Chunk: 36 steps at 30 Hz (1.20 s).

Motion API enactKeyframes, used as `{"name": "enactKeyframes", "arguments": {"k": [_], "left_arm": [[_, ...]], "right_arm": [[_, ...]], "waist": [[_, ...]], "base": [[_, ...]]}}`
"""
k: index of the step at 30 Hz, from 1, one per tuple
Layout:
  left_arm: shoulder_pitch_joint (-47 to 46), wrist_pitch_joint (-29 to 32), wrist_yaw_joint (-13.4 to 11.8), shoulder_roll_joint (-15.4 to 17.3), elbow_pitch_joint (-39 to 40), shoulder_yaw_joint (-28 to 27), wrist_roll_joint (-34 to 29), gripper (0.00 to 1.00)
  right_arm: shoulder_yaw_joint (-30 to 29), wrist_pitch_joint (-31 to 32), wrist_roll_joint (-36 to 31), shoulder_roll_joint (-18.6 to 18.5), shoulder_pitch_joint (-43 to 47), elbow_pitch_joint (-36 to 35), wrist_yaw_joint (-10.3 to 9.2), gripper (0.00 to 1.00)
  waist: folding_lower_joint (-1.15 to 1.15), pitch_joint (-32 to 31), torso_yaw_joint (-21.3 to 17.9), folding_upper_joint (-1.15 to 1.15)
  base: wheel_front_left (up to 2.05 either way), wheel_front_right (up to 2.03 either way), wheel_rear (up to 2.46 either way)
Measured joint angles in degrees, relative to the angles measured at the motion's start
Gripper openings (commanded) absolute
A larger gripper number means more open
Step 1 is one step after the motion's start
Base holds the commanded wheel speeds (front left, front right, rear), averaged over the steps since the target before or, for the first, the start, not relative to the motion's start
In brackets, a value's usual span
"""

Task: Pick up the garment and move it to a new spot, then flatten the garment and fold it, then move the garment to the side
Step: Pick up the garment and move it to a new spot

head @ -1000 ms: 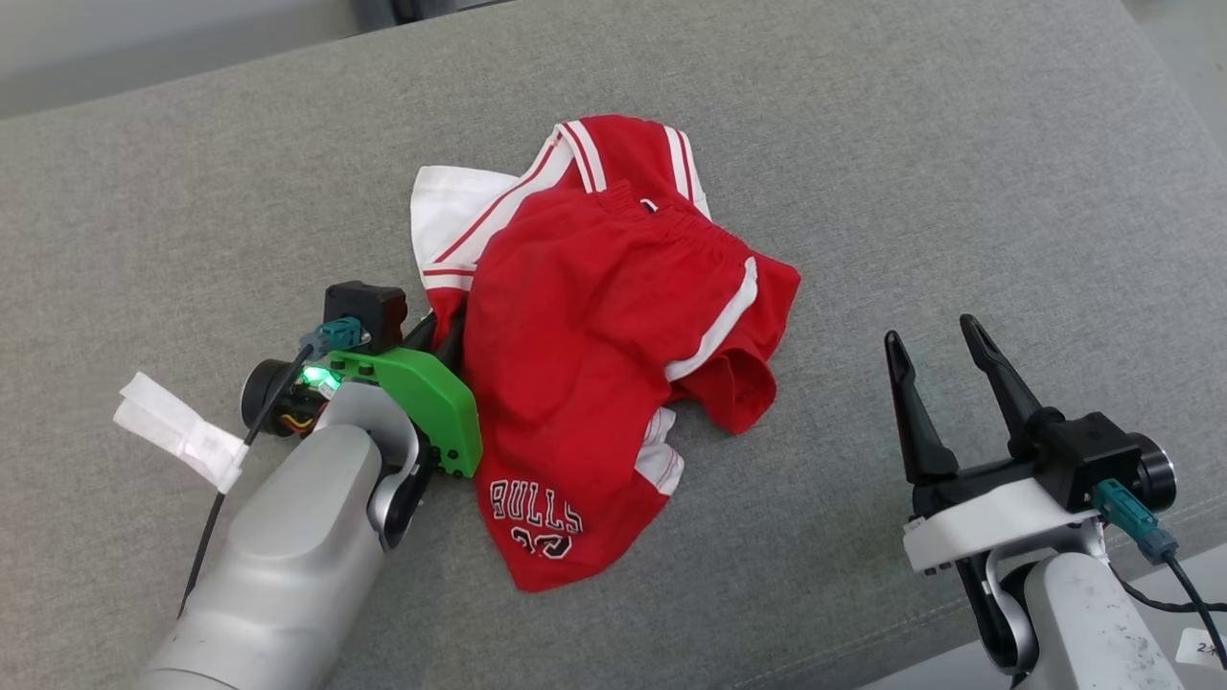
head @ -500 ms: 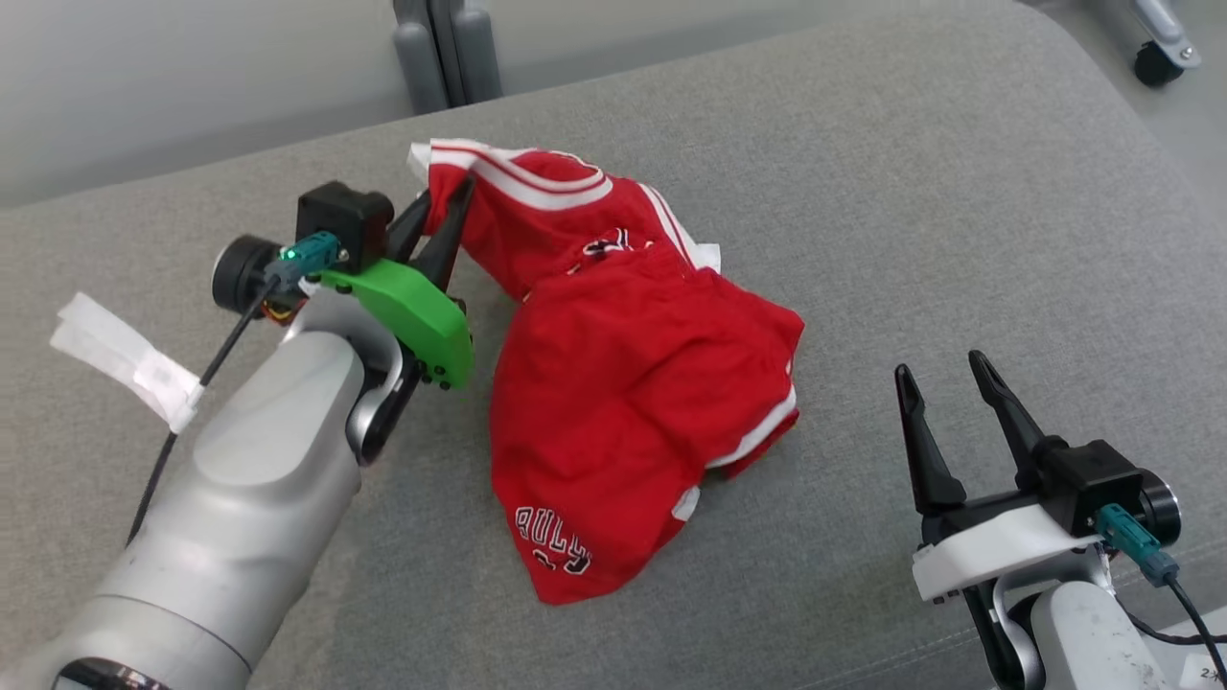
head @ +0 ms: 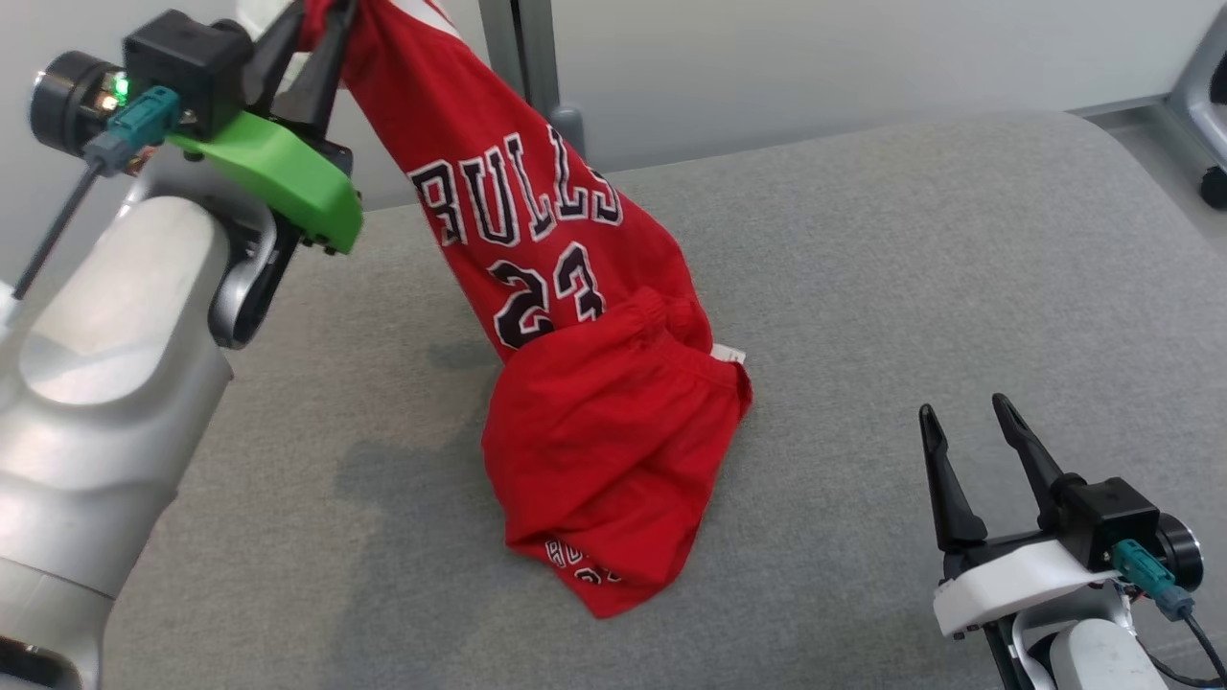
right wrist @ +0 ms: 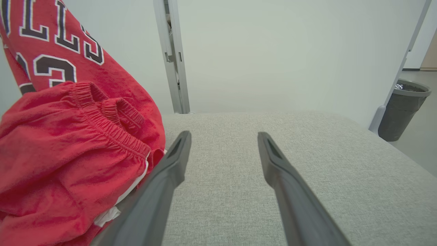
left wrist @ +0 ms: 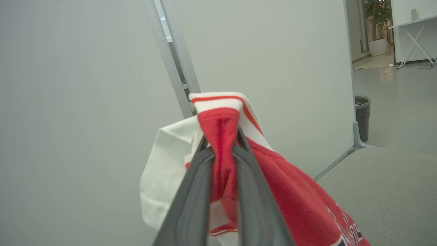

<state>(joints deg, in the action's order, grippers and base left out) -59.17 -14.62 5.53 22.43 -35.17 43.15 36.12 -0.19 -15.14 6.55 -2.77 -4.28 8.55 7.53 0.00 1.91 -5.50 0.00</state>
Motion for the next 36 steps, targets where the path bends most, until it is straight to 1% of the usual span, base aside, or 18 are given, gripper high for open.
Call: {"name": "enactKeyframes", "arguments": {"k": [5,10,16,21,30,36], "left_arm": [[-0.03,0.42,-1.59,4.08,3.68,-2.02,0.51,0.00],[-0.04,1.34,-2.98,7.33,7.42,-3.25,0.74,0.00],[0.04,2.46,-5.02,11.10,12.59,-4.77,0.93,0.00],[0.69,4.11,-6.17,14.16,16.72,-5.77,1.18,0.00],[4.50,7.08,-8.34,17.18,22.83,-5.71,2.18,0.00],[6.95,7.75,-9.40,18.09,23.59,-5.97,3.48,0.00]], "right_arm": [[-0.65,0.00,-0.10,0.00,0.44,-0.15,0.00,1.00],[-0.85,0.00,-0.13,-0.01,1.03,-0.14,0.00,1.00],[-0.81,0.01,-0.05,0.00,1.31,-0.21,0.00,1.00],[-0.82,0.00,0.03,0.01,1.36,-0.20,0.00,1.00],[-0.58,0.00,0.13,0.01,1.37,-0.16,0.00,1.00],[0.09,0.00,0.07,0.02,1.37,-0.11,0.00,1.00]], "waist": [[0.00,-1.08,3.11,0.00],[0.00,-1.87,6.67,0.00],[0.00,-2.73,11.69,0.00],[0.00,-3.35,15.87,0.00],[0.00,-4.08,23.08,0.00],[0.00,-4.13,25.86,0.00]], "base": [[0.00,0.00,0.00],[0.00,0.00,0.00],[0.00,0.00,0.00],[0.00,0.00,0.00],[0.00,0.00,0.00],[0.00,0.00,0.00]]}}
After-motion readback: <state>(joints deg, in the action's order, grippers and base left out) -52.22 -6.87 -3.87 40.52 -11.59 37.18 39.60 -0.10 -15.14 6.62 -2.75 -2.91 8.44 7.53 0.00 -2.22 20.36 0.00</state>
